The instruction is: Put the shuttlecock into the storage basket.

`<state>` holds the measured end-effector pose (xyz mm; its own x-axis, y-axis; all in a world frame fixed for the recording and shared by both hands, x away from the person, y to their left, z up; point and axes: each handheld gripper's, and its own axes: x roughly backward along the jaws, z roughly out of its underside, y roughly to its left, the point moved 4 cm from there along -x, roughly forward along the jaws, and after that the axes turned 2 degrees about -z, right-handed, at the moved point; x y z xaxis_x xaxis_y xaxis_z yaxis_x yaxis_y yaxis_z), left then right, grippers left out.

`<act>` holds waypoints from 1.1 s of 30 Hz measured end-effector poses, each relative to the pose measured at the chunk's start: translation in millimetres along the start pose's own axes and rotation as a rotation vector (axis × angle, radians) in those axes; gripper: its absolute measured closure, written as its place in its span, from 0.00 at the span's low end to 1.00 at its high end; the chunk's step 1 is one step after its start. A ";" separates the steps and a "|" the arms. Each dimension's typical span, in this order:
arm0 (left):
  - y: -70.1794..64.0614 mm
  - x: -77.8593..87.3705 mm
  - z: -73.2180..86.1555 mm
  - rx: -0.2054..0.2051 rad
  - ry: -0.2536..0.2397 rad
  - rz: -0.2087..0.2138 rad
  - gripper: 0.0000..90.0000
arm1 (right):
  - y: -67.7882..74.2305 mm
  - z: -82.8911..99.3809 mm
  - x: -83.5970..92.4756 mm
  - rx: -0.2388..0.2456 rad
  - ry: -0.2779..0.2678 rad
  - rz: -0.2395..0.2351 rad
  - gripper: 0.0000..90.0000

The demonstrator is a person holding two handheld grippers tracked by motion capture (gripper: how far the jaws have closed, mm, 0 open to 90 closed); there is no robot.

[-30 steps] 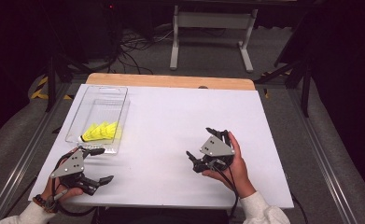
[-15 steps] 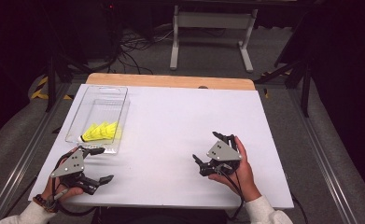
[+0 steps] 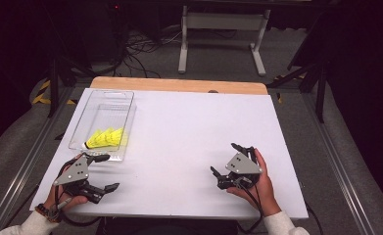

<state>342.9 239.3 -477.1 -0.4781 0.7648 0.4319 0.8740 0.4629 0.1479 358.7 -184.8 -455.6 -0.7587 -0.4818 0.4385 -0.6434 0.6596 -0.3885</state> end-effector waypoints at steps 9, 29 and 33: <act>1.2 -0.4 -1.1 -0.004 -0.007 -0.011 0.07 | 4.0 19.0 6.6 -0.013 0.013 -0.007 0.05; 0.1 0.9 -2.5 -0.016 -0.009 -0.029 0.05 | 8.1 21.9 8.6 -0.016 -0.003 -0.017 0.05; -1.1 3.1 -2.4 -0.013 -0.013 -0.030 0.05 | 9.2 20.7 9.2 -0.016 -0.008 -0.010 0.05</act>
<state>340.7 240.1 -473.9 -0.5050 0.7565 0.4155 0.8603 0.4798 0.1720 343.8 -195.1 -471.9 -0.7530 -0.4933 0.4355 -0.6495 0.6635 -0.3714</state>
